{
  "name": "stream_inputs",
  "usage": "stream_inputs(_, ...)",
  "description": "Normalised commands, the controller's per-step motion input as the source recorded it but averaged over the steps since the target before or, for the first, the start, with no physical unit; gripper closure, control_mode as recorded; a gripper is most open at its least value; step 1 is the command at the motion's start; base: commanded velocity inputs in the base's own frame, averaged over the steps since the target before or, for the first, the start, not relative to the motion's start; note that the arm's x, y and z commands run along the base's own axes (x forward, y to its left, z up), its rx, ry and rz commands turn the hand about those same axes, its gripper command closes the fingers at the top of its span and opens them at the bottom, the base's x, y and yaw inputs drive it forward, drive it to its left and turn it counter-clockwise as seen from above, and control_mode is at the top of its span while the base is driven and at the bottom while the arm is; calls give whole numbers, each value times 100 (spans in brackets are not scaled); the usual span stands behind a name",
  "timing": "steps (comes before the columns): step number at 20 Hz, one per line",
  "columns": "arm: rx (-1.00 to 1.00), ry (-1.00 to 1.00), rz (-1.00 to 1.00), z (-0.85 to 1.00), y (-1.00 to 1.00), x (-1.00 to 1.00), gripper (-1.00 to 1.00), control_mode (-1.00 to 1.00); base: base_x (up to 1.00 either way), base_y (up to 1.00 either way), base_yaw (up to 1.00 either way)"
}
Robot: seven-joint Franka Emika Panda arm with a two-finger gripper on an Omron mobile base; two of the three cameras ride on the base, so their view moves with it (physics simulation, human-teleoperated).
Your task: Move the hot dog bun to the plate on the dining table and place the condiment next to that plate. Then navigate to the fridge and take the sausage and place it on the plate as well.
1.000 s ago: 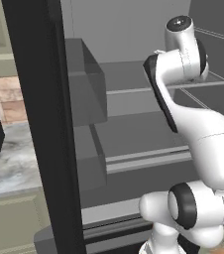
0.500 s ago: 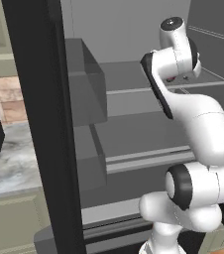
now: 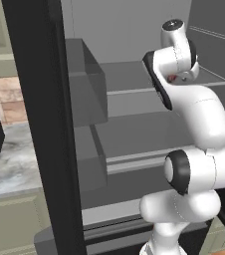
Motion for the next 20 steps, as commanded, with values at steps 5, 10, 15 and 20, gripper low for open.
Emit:
stream_inputs(5,3,6,0,-17,-8,39,-100,-100,0,0,0)
stream_inputs(10,0,6,0,-30,0,6,100,-100,0,0,0)
stream_inputs(15,0,1,0,-19,0,0,100,-100,0,0,0)
stream_inputs(20,0,-12,0,-4,0,-32,100,-100,0,0,0)
